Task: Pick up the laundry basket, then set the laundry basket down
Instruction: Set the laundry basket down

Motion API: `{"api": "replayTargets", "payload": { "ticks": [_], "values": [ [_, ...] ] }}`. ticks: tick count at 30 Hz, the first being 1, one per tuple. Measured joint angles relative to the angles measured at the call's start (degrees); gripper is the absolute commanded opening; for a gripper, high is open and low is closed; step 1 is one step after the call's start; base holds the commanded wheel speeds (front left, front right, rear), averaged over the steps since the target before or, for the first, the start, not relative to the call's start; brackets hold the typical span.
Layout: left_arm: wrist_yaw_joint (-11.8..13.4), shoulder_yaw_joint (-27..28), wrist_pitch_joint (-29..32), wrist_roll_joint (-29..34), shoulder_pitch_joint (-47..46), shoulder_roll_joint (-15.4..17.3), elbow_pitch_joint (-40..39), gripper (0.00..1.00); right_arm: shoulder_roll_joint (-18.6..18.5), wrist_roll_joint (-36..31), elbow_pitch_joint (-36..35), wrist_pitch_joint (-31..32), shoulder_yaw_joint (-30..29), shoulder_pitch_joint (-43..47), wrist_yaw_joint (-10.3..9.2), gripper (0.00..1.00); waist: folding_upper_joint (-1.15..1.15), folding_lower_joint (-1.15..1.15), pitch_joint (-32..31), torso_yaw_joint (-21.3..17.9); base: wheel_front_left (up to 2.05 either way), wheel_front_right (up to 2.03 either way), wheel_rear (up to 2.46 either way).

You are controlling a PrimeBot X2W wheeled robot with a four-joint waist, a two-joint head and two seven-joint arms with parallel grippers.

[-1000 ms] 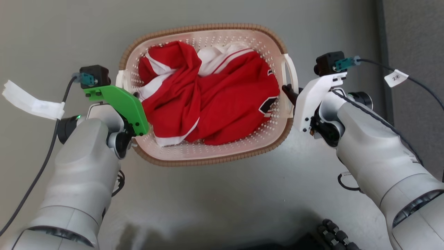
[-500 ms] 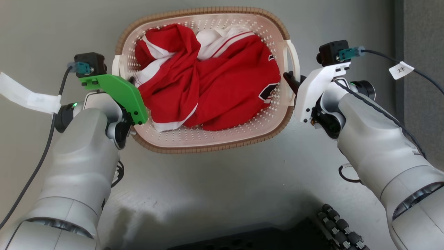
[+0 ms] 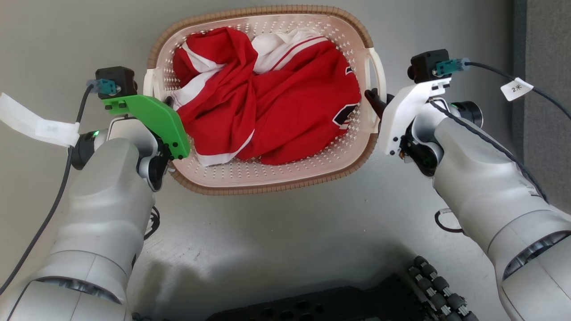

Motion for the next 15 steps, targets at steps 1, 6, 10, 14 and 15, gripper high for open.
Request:
{"api": "replayTargets", "payload": {
  "ticks": [1, 6, 10, 14, 15],
  "values": [
    [-0.1, 0.0, 0.0, 0.0, 0.0, 0.0, 0.1, 0.0, 0.0, 0.0, 0.0, 0.0, 0.0, -0.1, 0.0, 0.0, 0.0, 0.0, 0.0, 0.0, 0.0, 0.0, 0.0],
    [-0.3, -0.1, -0.5, 0.0, -0.4, 0.0, 0.4, 0.0, 0.0, 0.0, 0.2, -0.3, 0.4, -0.8, -0.01, 0.0, 0.0, 0.0, 0.2, 0.0, 0.0, 0.0, 0.0],
    [-0.4, -0.4, -0.7, 0.0, -1.1, 0.0, 0.6, 0.03, 0.1, 0.0, 0.2, -0.5, 0.8, -0.8, -0.01, 0.0, 0.0, 0.0, 0.3, 0.0, 0.0, 0.0, 0.0],
    [-0.5, -0.6, -0.7, 0.0, -1.2, 0.4, 0.9, 0.82, -0.3, 0.0, 0.2, -1.4, 1.1, -0.9, -0.24, 1.0, 0.0, -0.01, 0.3, 0.0, 0.0, 0.0, 0.0],
    [-0.6, -0.7, -0.8, 0.1, -1.2, 0.5, 1.0, 1.0, -0.5, 0.0, 0.2, -1.5, 1.1, -0.9, -0.36, 1.0, 0.0, 0.0, 0.3, 0.0, 0.0, 0.0, 0.0]
  ]
}}
